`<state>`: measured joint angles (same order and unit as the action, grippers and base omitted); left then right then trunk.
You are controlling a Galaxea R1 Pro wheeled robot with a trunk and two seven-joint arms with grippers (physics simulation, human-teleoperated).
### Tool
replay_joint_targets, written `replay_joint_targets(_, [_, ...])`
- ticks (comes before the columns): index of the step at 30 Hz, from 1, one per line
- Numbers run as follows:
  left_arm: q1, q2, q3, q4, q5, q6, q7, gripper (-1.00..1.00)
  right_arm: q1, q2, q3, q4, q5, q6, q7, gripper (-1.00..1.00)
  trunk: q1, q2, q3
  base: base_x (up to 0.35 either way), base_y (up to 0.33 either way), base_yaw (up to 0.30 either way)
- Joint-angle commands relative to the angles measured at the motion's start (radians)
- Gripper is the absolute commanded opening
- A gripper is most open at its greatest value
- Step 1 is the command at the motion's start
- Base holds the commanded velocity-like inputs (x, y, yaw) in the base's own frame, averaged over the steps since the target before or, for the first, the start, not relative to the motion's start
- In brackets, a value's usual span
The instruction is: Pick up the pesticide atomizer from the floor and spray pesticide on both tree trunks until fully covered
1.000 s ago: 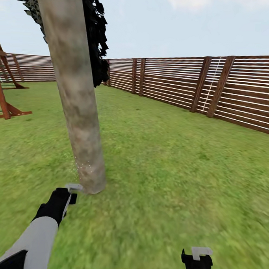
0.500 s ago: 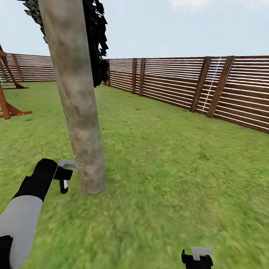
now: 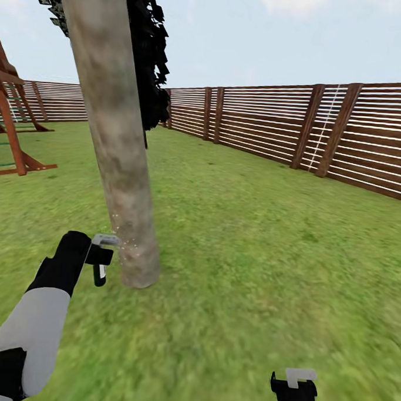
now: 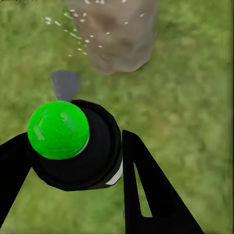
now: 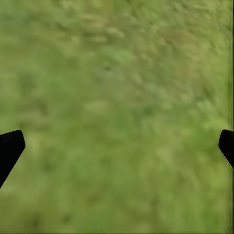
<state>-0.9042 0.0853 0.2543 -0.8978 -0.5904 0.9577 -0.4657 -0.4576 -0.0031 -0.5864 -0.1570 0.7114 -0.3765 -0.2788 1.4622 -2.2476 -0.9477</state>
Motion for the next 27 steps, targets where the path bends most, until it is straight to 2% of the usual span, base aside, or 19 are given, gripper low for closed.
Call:
replay_joint_targets(1, [-0.001,0.000,0.003,-0.001,-0.013,0.002,-0.009,-1.00,-0.001,0.000,-0.007,0.002,0.010,-0.004,-0.003,1.00,0.000,0.000,-0.001,0.002,-0.271,0.000])
replay_joint_targets(6, [0.000,0.001,0.002,-0.001,-0.015,0.001,-0.008,-1.00,-0.001,0.000,-0.007,0.002,0.010,-0.004,-0.003,1.00,0.000,0.000,-0.001,0.022,-0.271,0.000])
replay_joint_targets(10, [0.001,-0.003,0.002,0.000,-0.015,0.000,-0.007,-1.00,-0.001,0.000,-0.007,0.002,0.010,-0.004,-0.004,1.00,0.000,0.000,-0.001,0.207,-0.207,0.000])
replay_joint_targets(13, [0.002,0.006,0.005,0.012,-0.015,-0.002,-0.001,-1.00,-0.001,0.000,-0.007,0.002,0.010,-0.004,-0.004,1.00,0.000,0.000,-0.001,0.239,-0.185,0.097])
replay_joint_targets(15, [0.013,0.022,0.007,0.016,-0.015,-0.005,0.017,-1.00,-0.001,0.000,-0.007,0.002,0.010,-0.004,-0.004,1.00,0.000,0.000,-0.001,0.239,-0.185,0.242])
replay_joint_targets(17, [0.046,0.058,0.014,0.017,-0.013,-0.011,0.036,-1.00,-0.001,0.000,-0.007,0.002,0.010,-0.004,-0.004,1.00,0.000,0.000,-0.001,0.205,-0.194,0.272])
replay_joint_targets(18, [0.059,0.065,0.013,0.017,-0.013,-0.013,0.039,-1.00,-0.001,0.000,-0.007,0.002,0.010,-0.004,-0.004,1.00,0.000,0.000,-0.001,0.171,-0.197,0.276])
replay_joint_targets(20, [0.071,0.056,0.010,0.020,-0.009,-0.014,0.041,-1.00,-0.001,0.000,-0.007,0.003,0.010,-0.004,-0.004,1.00,0.000,0.000,-0.001,0.156,-0.209,0.203])
replay_joint_targets(22, [0.075,0.014,0.011,0.032,-0.007,-0.014,0.042,-1.00,-0.001,0.000,-0.007,0.002,0.010,-0.004,-0.003,1.00,0.000,0.000,-0.001,0.126,-0.243,0.041])
replay_joint_targets(24, [0.076,0.003,0.011,0.035,-0.005,-0.014,0.042,-1.00,-0.001,0.000,-0.007,0.002,0.010,-0.004,-0.004,1.00,0.000,0.000,-0.001,0.067,-0.261,0.007])
replay_joint_targets(26, [0.077,0.016,0.017,0.044,-0.009,-0.016,0.042,-1.00,-0.001,0.000,-0.007,0.002,0.010,-0.004,-0.004,1.00,0.000,0.000,-0.001,0.014,-0.269,0.001])
replay_joint_targets(27, [0.086,0.037,0.018,0.050,-0.011,-0.017,0.042,-1.00,-0.001,0.000,-0.007,0.002,0.010,-0.004,-0.004,1.00,0.000,0.000,-0.001,0.003,-0.271,0.000])
